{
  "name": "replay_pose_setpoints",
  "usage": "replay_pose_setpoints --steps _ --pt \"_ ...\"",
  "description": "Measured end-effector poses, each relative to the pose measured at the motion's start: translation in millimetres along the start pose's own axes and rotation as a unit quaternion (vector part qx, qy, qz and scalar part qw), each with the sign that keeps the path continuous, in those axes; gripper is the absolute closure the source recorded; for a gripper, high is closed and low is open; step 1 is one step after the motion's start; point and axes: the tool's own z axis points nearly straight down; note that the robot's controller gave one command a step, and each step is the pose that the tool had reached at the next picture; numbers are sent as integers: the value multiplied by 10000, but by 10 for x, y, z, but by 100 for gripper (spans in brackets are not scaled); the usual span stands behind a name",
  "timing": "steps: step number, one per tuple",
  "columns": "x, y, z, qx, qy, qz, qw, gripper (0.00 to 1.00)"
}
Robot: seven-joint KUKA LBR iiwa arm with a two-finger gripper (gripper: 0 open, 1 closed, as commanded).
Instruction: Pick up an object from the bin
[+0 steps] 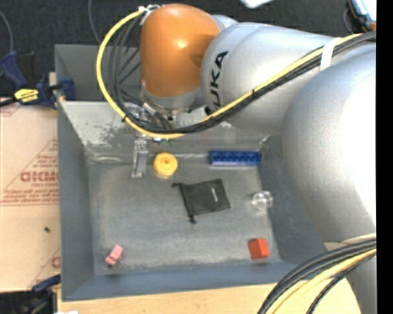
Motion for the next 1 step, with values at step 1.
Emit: replay_pose_setpoints --steps 1 --pt "-14 -12 -58 -6 -40 21 10000 0"
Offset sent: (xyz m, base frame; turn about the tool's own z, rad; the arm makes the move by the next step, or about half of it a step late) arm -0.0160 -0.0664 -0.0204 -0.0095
